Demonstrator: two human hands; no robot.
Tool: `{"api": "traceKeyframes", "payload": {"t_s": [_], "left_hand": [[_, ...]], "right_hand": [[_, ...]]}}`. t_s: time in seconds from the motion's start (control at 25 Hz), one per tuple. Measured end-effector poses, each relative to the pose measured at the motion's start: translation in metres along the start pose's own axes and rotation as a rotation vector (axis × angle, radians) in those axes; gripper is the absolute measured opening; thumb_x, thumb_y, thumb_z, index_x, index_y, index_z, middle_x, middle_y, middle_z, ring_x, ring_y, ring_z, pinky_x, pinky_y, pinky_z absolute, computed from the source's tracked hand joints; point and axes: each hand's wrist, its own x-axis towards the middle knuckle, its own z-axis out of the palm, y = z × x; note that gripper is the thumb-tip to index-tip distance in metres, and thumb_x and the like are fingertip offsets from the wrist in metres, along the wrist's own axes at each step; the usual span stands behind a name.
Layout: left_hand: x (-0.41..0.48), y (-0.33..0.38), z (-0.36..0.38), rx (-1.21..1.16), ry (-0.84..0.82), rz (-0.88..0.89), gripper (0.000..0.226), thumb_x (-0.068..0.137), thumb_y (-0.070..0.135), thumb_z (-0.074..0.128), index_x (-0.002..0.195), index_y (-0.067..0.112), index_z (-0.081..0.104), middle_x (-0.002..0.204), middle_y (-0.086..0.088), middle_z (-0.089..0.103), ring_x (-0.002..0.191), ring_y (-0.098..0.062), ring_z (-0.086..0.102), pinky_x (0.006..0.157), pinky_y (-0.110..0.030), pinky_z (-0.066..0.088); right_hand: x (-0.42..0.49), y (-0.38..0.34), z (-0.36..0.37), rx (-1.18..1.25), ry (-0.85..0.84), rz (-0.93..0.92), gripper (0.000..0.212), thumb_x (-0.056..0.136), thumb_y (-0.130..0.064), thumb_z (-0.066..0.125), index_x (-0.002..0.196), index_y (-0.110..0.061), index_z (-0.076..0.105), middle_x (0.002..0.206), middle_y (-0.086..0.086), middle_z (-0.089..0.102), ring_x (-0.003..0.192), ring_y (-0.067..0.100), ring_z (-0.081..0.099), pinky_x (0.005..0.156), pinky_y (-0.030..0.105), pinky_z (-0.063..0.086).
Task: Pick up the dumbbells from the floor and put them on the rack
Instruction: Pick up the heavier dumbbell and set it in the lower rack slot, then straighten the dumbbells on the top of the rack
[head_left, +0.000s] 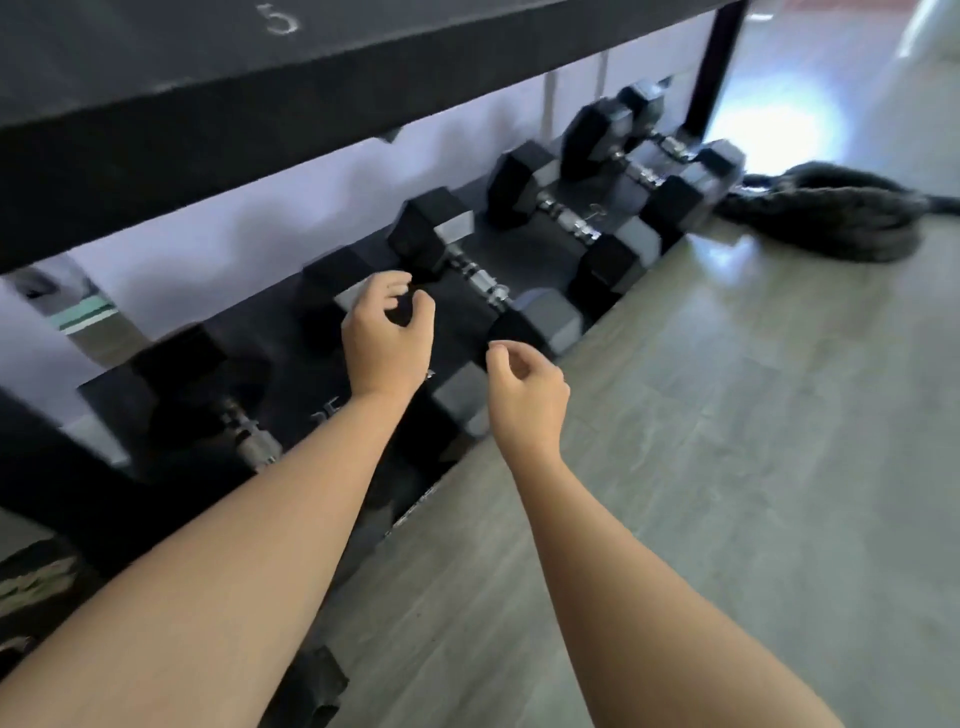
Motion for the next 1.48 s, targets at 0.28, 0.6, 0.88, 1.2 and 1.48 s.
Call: {"api": "traceKeyframes", "payload": {"t_s": [0.28,0.6,0.88,1.2,1.48], "left_hand": [[-0.036,0.205,0.083,-0.37,-0.385,-0.112,0.016,0.087,0.022,0.06,0.099,0.017,0.069,0.088,0.007,0.07,0.083,-0.003,0.065,0.073,-0.015,0.05],[0.079,0.545,-0.006,0.088,-0.584,0.495,0.051,0.086,0.045,0.058,0.128,0.015,0.059,0.13,-0.003,0.06,0.119,-0.024,0.051,0.1,-0.043,0.042],[0.193,0.769,-0.095,0.39,-0.474,0.743,0.078,0.084,0.067,0.048,0.145,0.02,0.039,0.149,-0.01,0.042,0.135,-0.03,0.035,0.108,-0.056,0.032],[0.281,0.753,-0.071,0.439,-0.283,0.613,0.079,0.083,0.07,0.043,0.145,0.021,0.037,0.151,-0.011,0.039,0.136,-0.032,0.033,0.106,-0.056,0.035],[0.402,0.674,0.015,0.501,-0.252,0.475,0.081,0.082,0.07,0.041,0.142,0.017,0.04,0.148,-0.014,0.043,0.134,-0.034,0.037,0.104,-0.057,0.034]], "right_hand": [[0.044,-0.147,-0.184,0.261,0.281,0.057,0.014,0.088,-0.027,0.06,0.085,-0.022,0.073,0.085,-0.004,0.076,0.076,0.014,0.066,0.079,0.032,0.051],[0.01,-0.497,-0.346,-0.756,0.278,-0.518,0.033,0.088,-0.024,0.065,0.119,-0.014,0.067,0.126,0.006,0.064,0.116,0.03,0.055,0.101,0.039,0.043],[0.001,-0.758,-0.403,-1.143,0.233,-0.788,0.062,0.089,-0.043,0.059,0.144,-0.016,0.047,0.153,0.014,0.04,0.137,0.04,0.037,0.113,0.051,0.029],[0.118,-0.792,-0.369,-1.203,0.191,-0.904,0.067,0.09,-0.049,0.057,0.148,-0.021,0.041,0.157,0.011,0.036,0.142,0.038,0.03,0.115,0.051,0.019],[0.269,-0.787,-0.284,-1.204,0.057,-0.91,0.062,0.088,-0.048,0.057,0.142,-0.019,0.049,0.151,0.013,0.044,0.138,0.039,0.038,0.114,0.052,0.023]]}}
